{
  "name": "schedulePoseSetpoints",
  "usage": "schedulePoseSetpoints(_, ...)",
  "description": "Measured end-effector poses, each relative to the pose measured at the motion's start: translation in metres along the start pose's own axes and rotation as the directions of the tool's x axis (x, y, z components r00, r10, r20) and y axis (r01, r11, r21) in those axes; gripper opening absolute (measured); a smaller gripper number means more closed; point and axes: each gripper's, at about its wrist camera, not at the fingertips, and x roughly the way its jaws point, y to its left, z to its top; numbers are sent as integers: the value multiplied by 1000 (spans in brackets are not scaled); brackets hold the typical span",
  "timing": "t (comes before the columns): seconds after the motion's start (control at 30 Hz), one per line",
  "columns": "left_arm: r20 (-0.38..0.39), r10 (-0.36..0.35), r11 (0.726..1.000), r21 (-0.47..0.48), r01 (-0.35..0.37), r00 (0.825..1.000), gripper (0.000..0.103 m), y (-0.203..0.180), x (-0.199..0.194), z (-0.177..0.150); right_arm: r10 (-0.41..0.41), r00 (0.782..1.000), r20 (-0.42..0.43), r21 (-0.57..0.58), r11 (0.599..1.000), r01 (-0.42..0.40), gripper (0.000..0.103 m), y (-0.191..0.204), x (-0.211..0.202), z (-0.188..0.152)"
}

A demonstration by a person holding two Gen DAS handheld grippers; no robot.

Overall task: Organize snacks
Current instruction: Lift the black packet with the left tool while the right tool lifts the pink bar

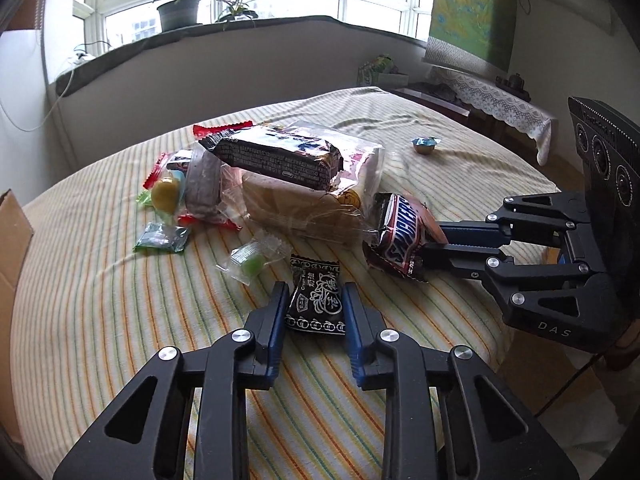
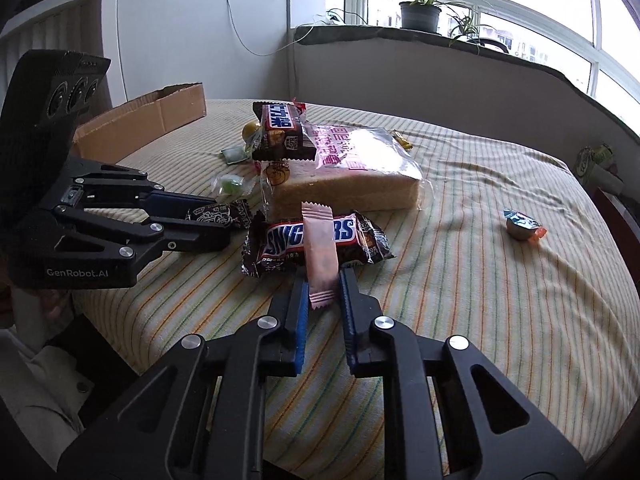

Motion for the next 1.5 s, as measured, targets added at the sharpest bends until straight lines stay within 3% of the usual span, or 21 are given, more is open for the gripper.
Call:
schedulePoseSetpoints(0.23, 38, -25, 995, -93, 28, 999, 24, 8, -9, -9, 42, 998, 42, 133, 990, -47, 6, -14, -5, -6)
schedulePoseSetpoints(0.5, 71, -37, 991, -127, 46, 997, 25, 10, -16, -10, 62, 993, 98, 225, 971, -83, 5, -27, -11, -5)
schedulePoseSetpoints(1.0, 72, -64, 984, -160, 75, 995, 25, 16, -14, -14, 31, 999, 37, 184, 982, -38, 9, -32, 5, -1)
schedulePoseSetpoints(1.13, 70, -66, 984, -159, 76, 995, 25, 16, -13, -14, 37, 998, 49, 206, 978, -46, 11, -38, 4, 3)
schedulePoseSetpoints(1.23, 71, -66, 984, -159, 76, 995, 25, 16, -13, -14, 26, 998, 55, 219, 975, -37, 6, -39, 3, 3)
schedulePoseSetpoints(1.5, 91, -57, 984, -161, 71, 994, 25, 17, -18, -14, -3, 996, 93, 255, 967, -21, 5, -40, -7, 4)
